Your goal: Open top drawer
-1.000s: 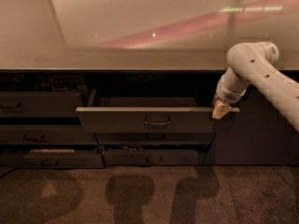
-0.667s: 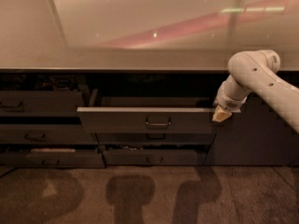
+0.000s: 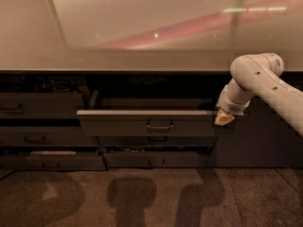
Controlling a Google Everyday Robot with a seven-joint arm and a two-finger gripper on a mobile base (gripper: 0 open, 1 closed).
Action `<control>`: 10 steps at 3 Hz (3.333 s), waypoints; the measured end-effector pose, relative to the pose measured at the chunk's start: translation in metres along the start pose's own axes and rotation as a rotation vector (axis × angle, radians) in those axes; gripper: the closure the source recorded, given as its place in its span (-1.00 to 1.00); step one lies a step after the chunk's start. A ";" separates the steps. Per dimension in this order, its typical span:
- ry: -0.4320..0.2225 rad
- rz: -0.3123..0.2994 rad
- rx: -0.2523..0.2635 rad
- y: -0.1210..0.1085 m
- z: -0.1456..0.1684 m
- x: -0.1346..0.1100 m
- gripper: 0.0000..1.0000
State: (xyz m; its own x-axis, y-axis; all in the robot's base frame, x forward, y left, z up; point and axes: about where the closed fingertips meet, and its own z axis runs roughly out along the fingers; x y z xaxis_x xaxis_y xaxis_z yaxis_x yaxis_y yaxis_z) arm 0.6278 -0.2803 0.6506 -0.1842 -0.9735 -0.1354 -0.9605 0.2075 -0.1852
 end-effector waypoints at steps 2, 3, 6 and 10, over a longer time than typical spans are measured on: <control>-0.002 -0.007 -0.002 0.010 0.001 0.002 1.00; -0.004 -0.019 0.029 0.011 -0.008 0.001 1.00; -0.007 -0.029 0.018 0.030 -0.003 0.006 1.00; -0.054 -0.056 0.064 0.071 -0.003 0.011 1.00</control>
Offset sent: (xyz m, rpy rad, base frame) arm -0.2186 -0.0031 -0.1384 0.0127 0.0287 0.1524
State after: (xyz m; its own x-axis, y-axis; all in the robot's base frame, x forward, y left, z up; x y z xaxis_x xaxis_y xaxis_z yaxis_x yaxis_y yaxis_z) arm 0.5567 -0.2768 0.6387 -0.1173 -0.9776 -0.1746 -0.9535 0.1600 -0.2555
